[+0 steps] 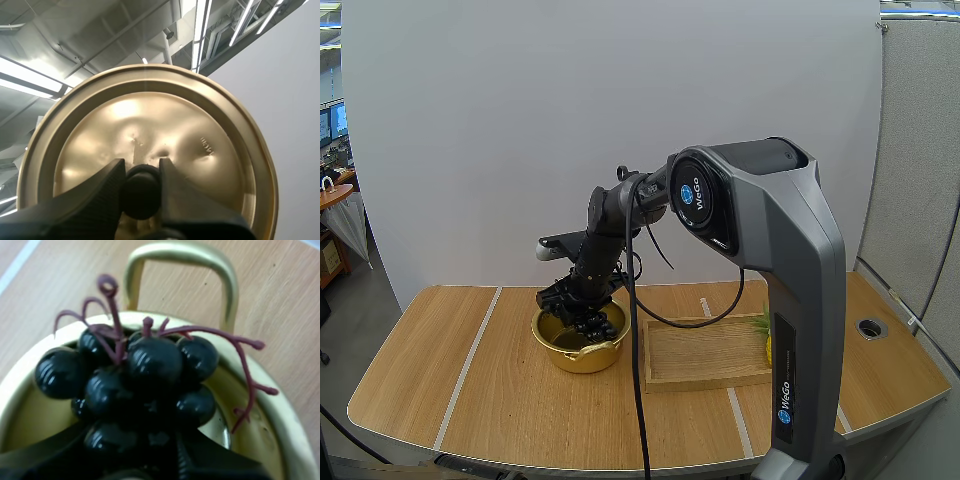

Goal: Open the pot, put the grape inside, and close it

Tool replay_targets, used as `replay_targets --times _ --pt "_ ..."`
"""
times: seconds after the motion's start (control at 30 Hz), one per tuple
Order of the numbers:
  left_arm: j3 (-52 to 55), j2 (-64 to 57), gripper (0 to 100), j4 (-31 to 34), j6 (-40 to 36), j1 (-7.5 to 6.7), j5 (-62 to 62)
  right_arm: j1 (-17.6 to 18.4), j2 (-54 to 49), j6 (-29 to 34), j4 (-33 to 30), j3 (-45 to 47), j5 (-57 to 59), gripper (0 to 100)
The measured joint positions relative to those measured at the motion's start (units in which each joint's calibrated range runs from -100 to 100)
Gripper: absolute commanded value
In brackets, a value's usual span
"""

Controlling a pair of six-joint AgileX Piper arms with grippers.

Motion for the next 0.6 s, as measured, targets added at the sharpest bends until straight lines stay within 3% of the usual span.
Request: replay_targets --times 0.03,0.1,0.2,0.4,0.6 --pt "0.0 0.0 0 0.0 0.0 0.0 0.0 0.52 2.83 0.0 -0.11 -0.11 -0.16 7" --pt "0.0 0.0 0 0.0 0.0 0.0 0.0 0.57 4.71 0.0 -0.11 -0.11 -0.68 36" --pt "0.0 0.0 0 0.0 0.0 0.0 0.0 0.61 5.16 0.0 -0.84 -0.11 -0.85 100" --pt "0.0 0.0 0 0.0 0.0 0.0 0.0 0.66 5.16 2.7 -4.8 -0.11 -2.01 100" --pt "0.0 0.0 0 0.0 0.0 0.0 0.0 0.66 2.85 3.02 -4.37 -0.11 -2.01 100"
